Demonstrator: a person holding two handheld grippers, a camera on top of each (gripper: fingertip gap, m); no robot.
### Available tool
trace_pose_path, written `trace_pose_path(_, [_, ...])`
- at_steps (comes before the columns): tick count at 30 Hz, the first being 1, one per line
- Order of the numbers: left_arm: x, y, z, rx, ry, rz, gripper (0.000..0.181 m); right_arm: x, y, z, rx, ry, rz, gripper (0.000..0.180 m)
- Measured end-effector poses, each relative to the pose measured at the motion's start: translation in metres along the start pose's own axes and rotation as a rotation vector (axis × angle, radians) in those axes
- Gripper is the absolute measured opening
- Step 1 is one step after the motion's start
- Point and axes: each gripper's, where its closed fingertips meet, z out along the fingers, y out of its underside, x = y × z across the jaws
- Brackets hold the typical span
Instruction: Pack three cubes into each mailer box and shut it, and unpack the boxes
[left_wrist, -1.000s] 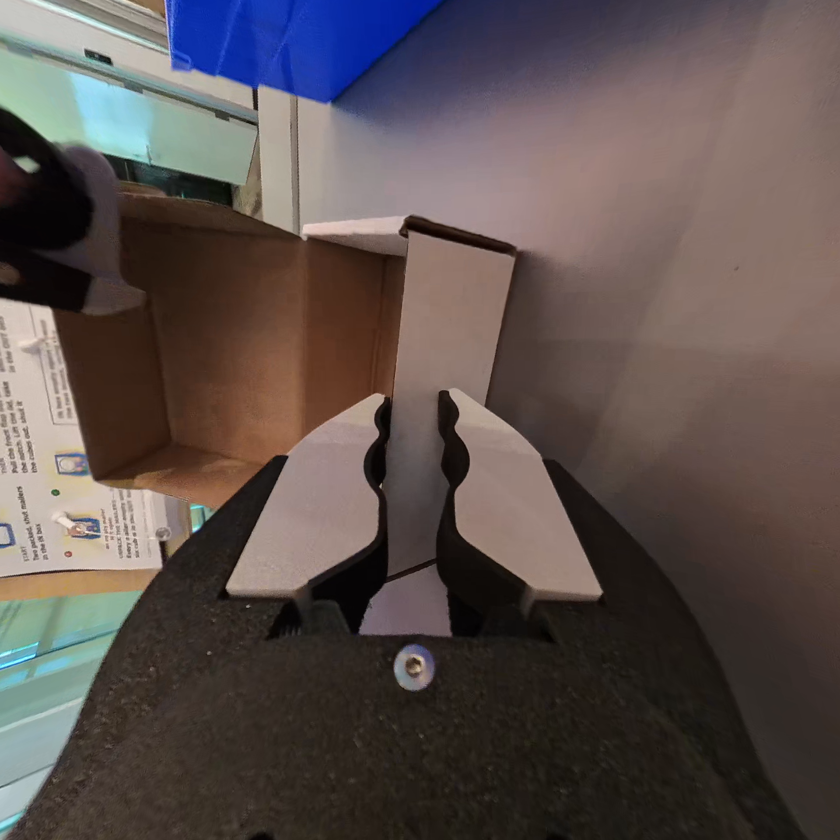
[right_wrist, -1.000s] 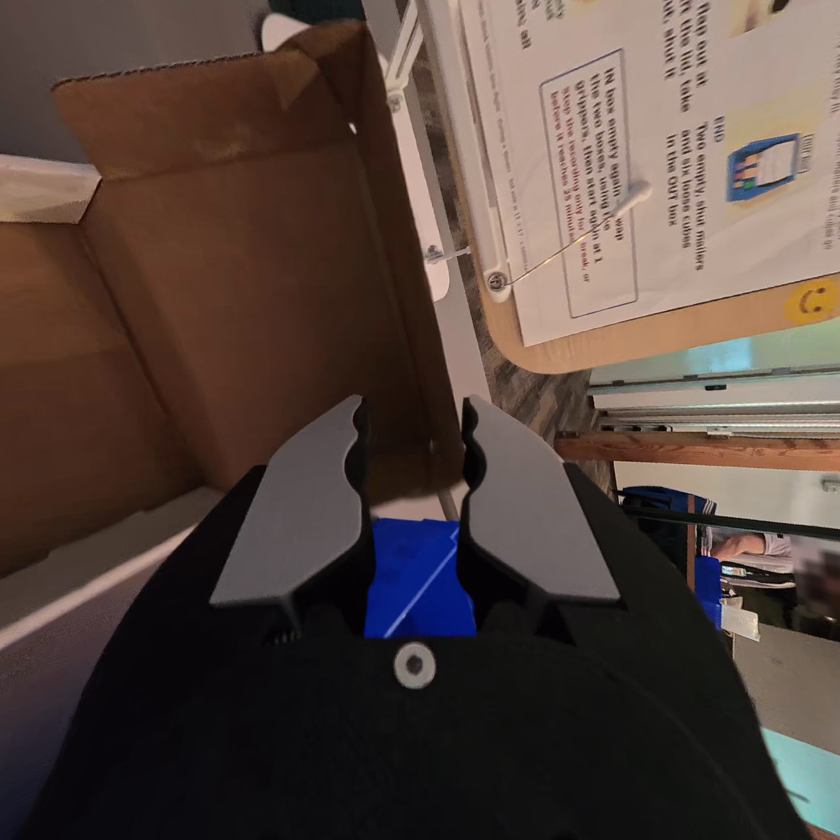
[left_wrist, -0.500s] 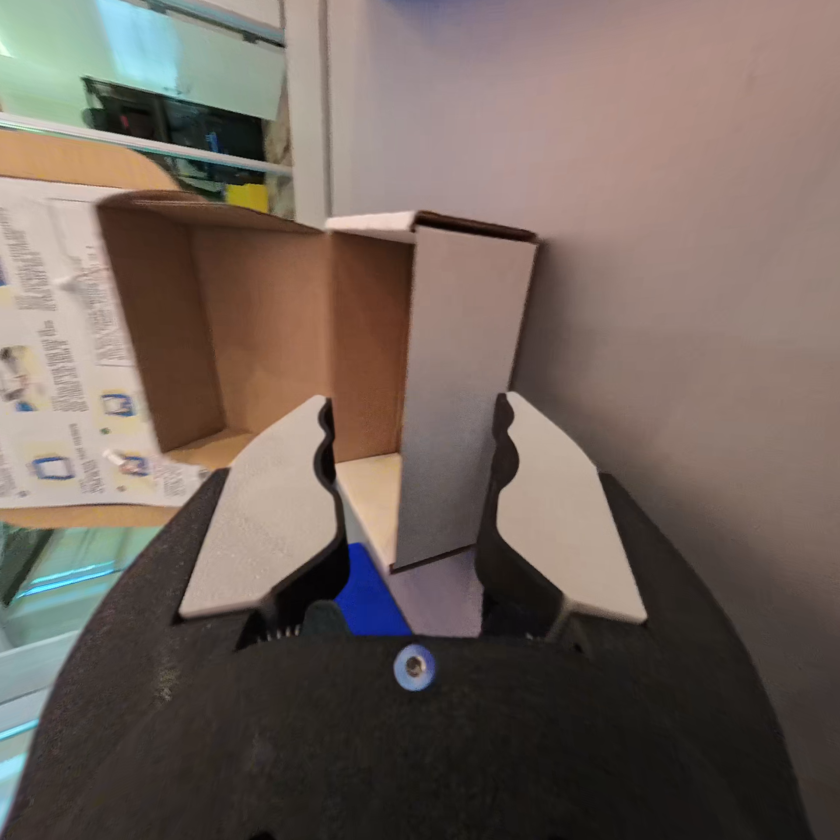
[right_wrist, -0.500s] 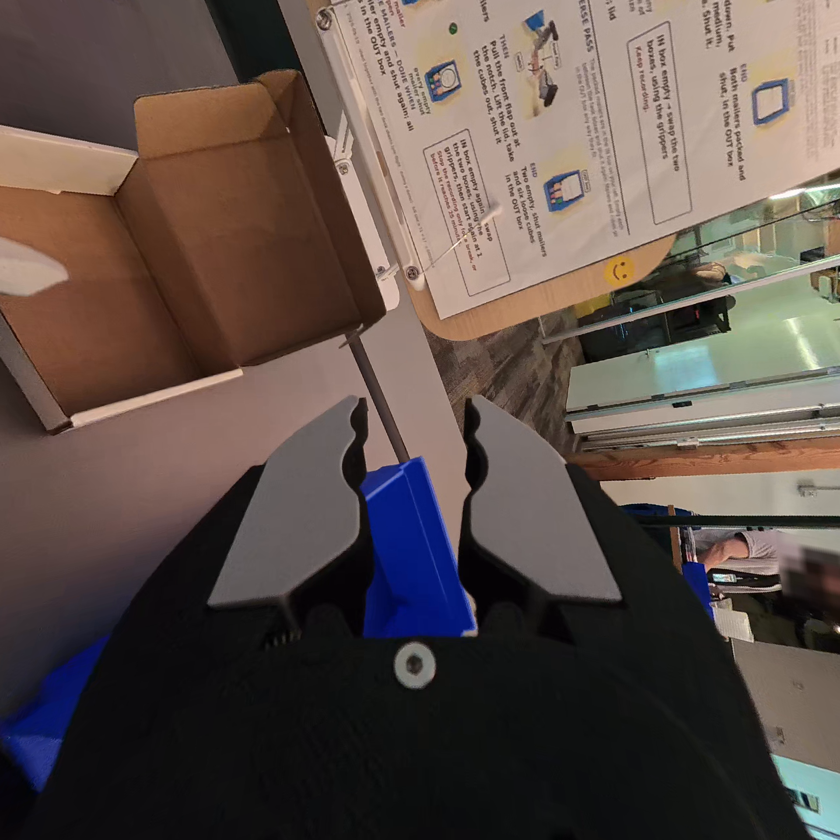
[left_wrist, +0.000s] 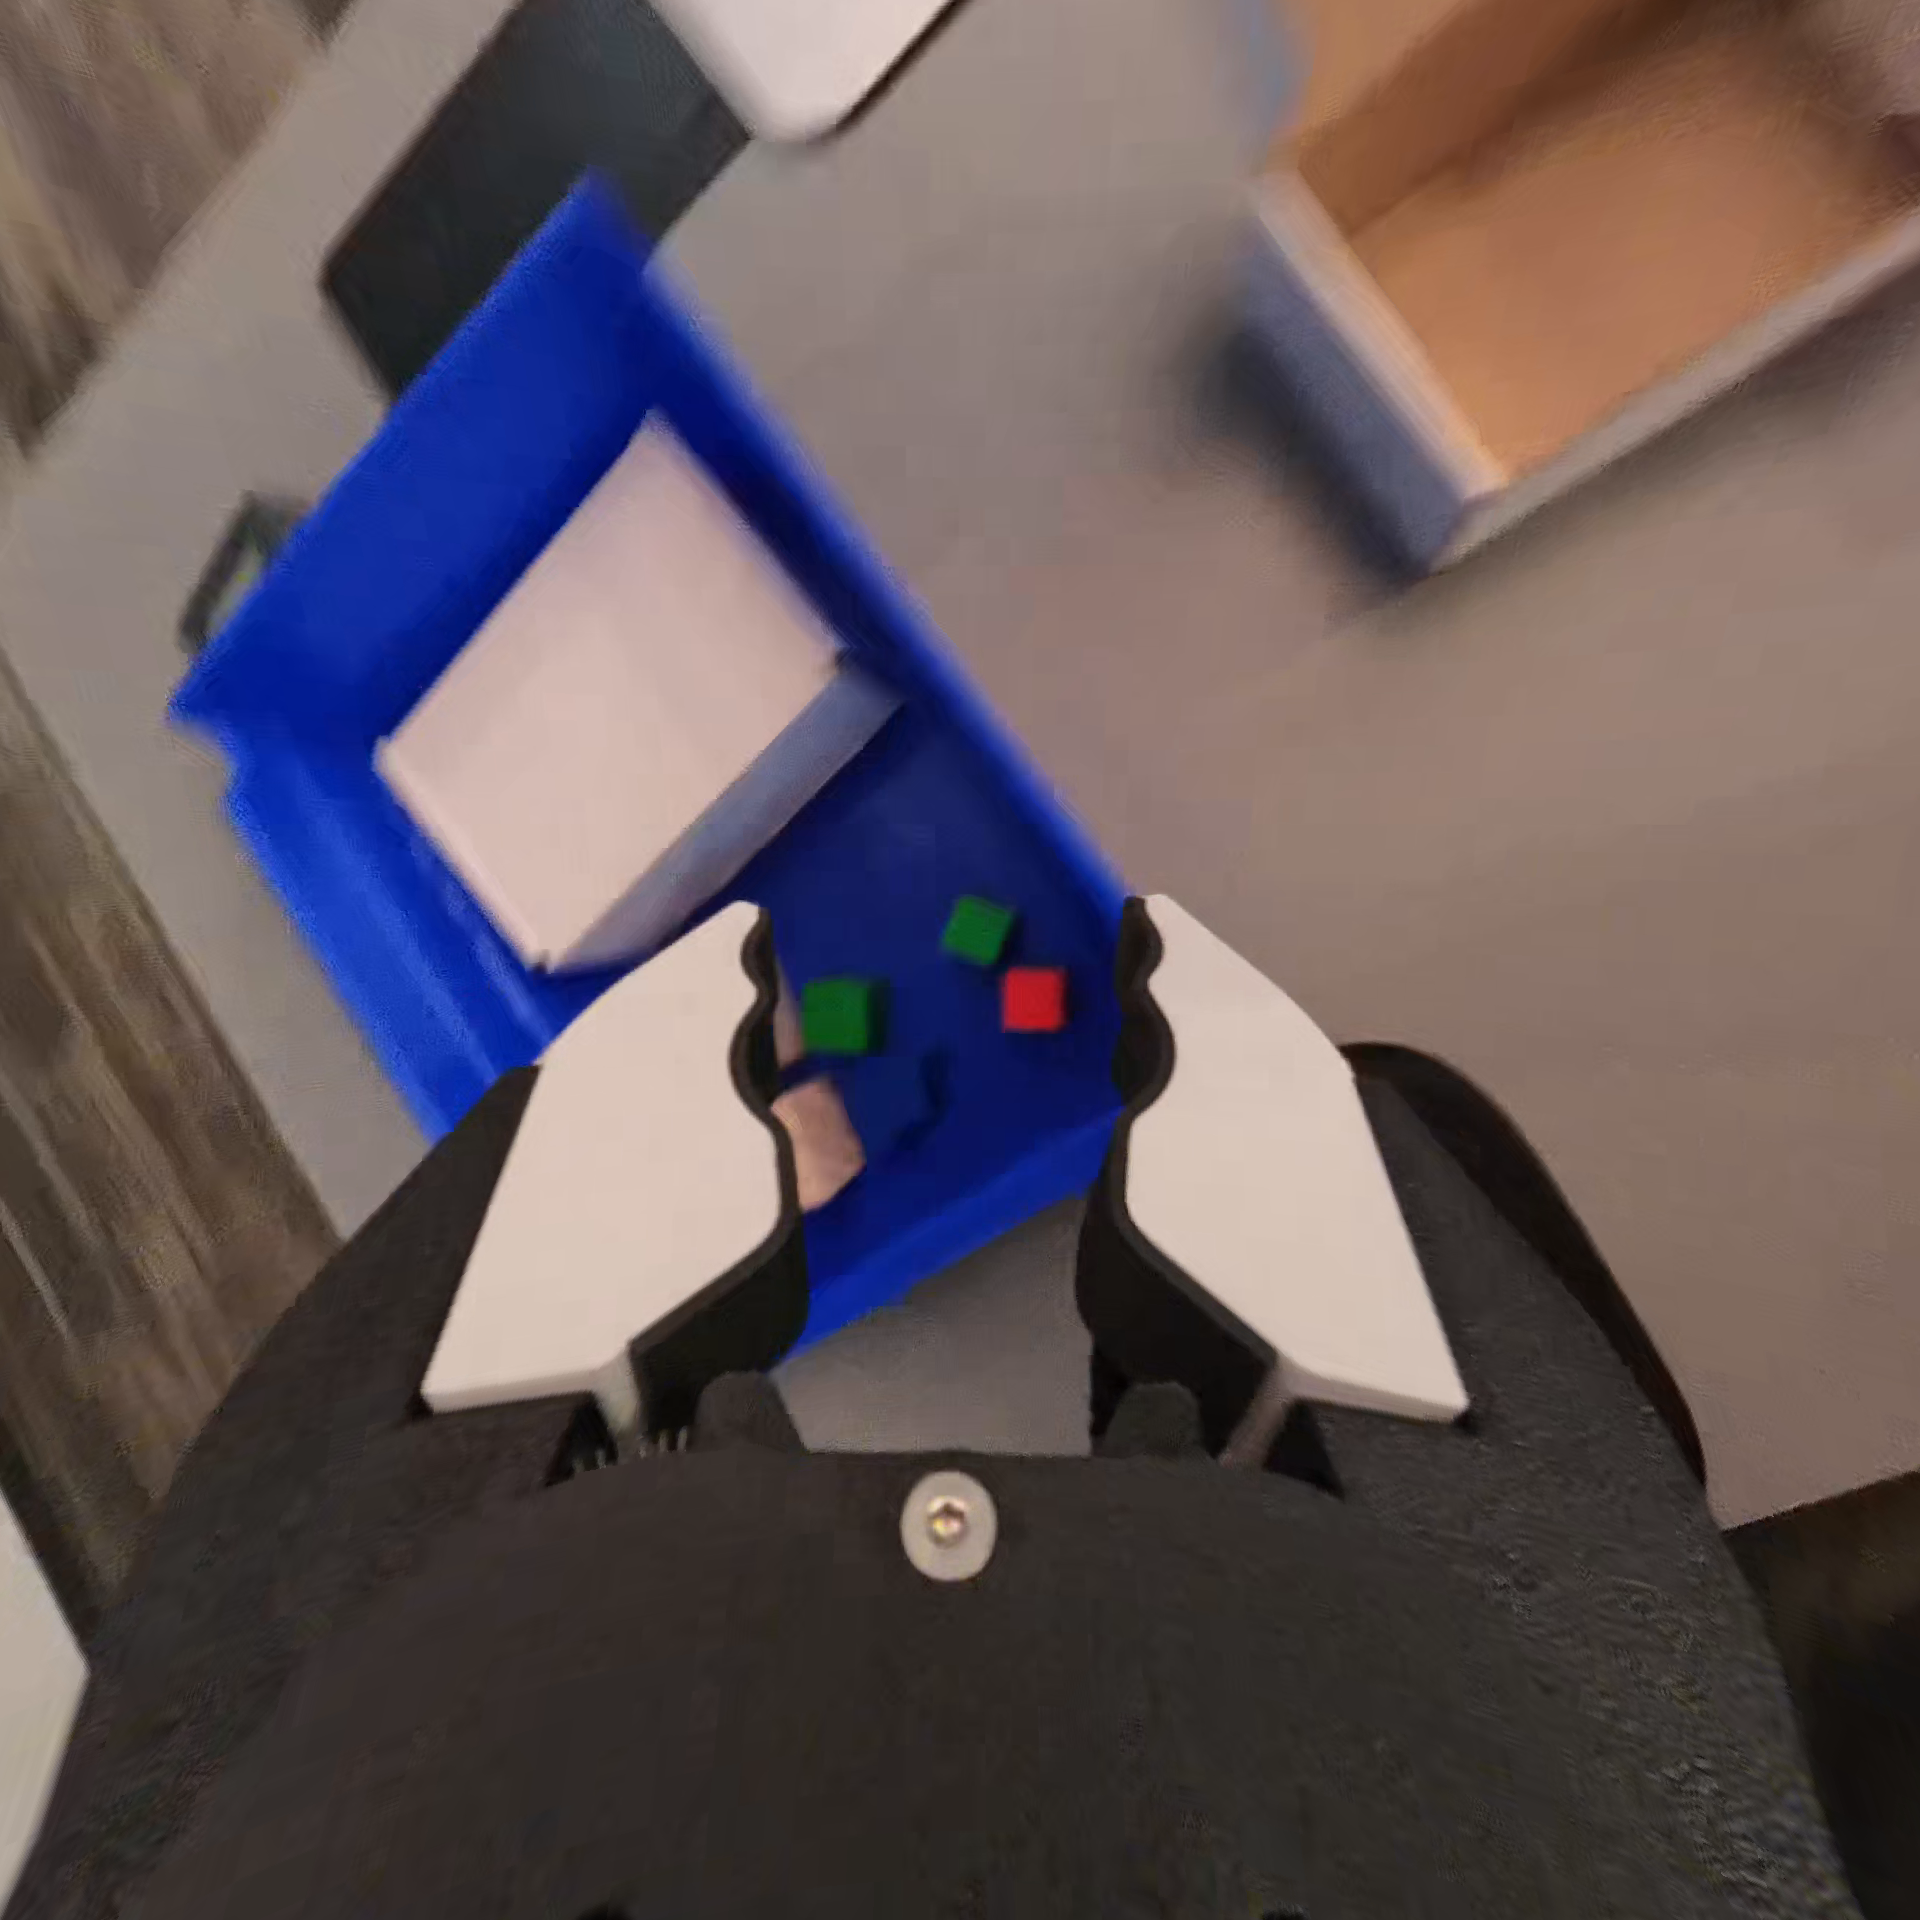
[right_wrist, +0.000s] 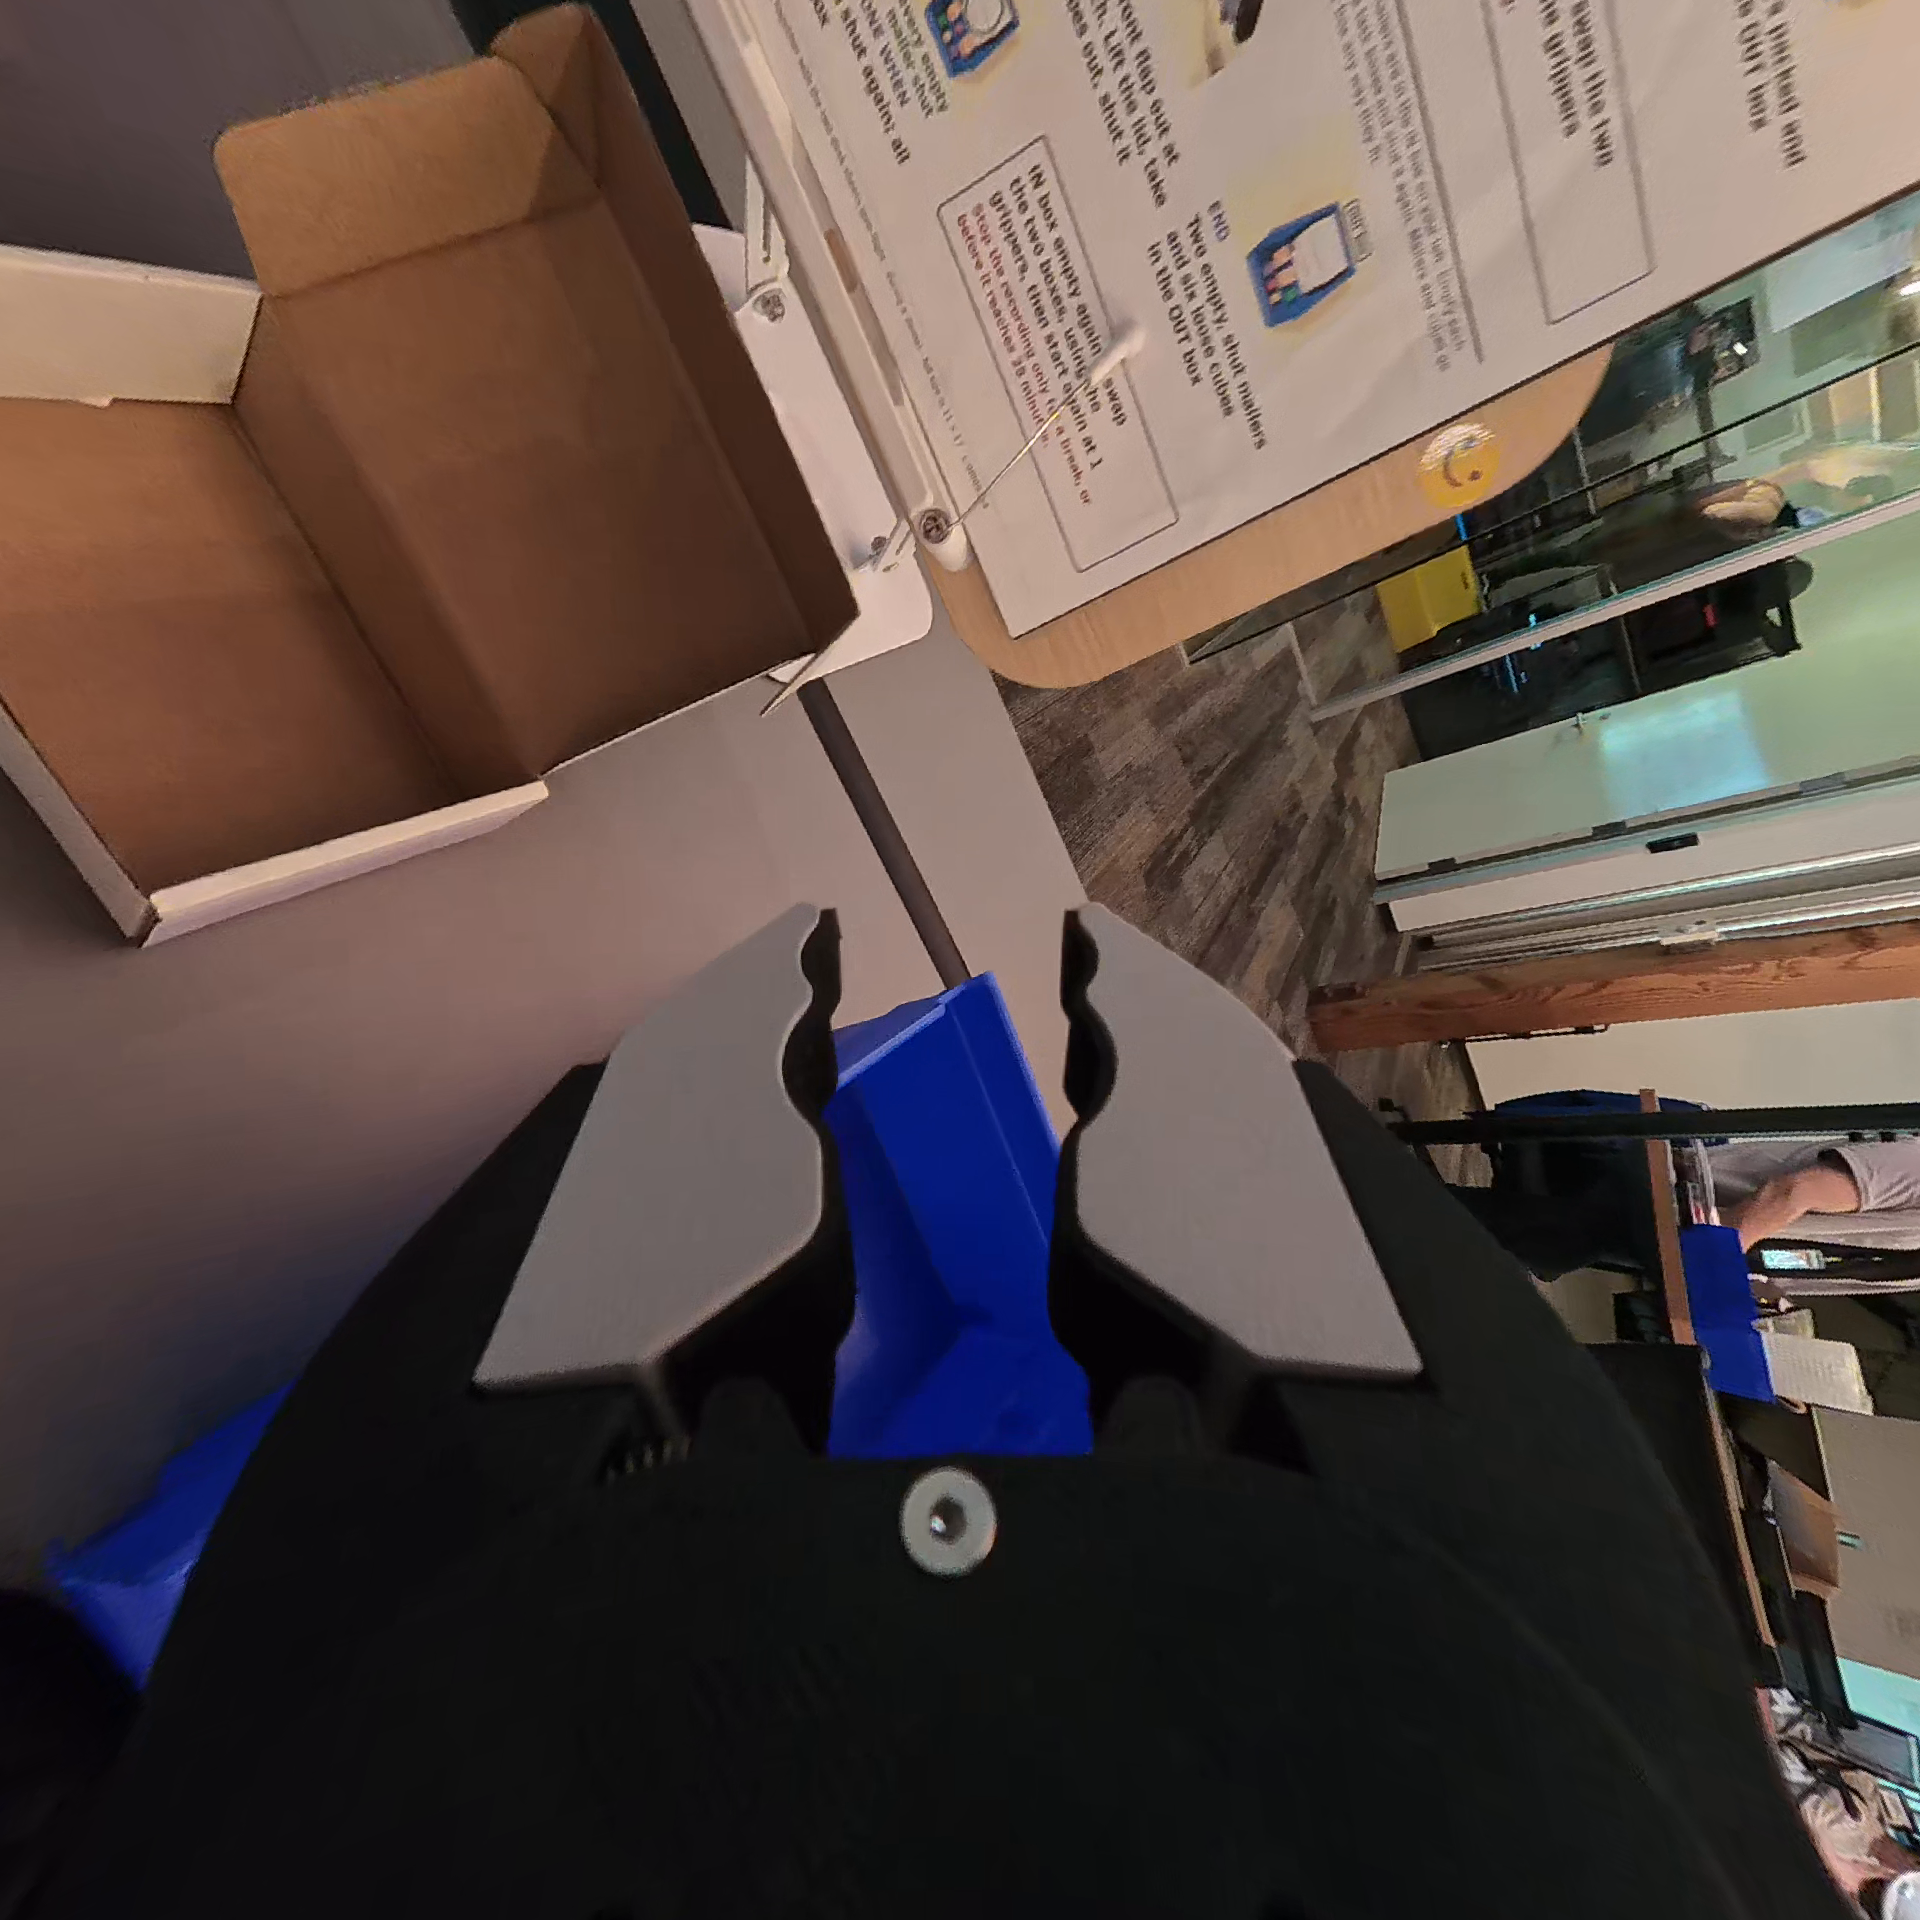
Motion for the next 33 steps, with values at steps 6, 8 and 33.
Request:
trace_pose_path(6, [-0.061,0.054,0.045,-0.245,0.087,-0.270,0.059,-0.010,0.006,0.007,-0.044,-0.037,-0.033,0.042])
trace_pose_path(8, [-0.071,0.069,0.061,-0.329,0.092,-0.319,0.058,-0.010,0.010,0.008,-0.053,-0.041,-0.032,0.042])
trace_pose_path(33, [-0.092,0.110,0.112,-0.561,0.066,-0.351,0.052,-0.016,0.031,0.010,-0.129,-0.088,-0.058,0.042])
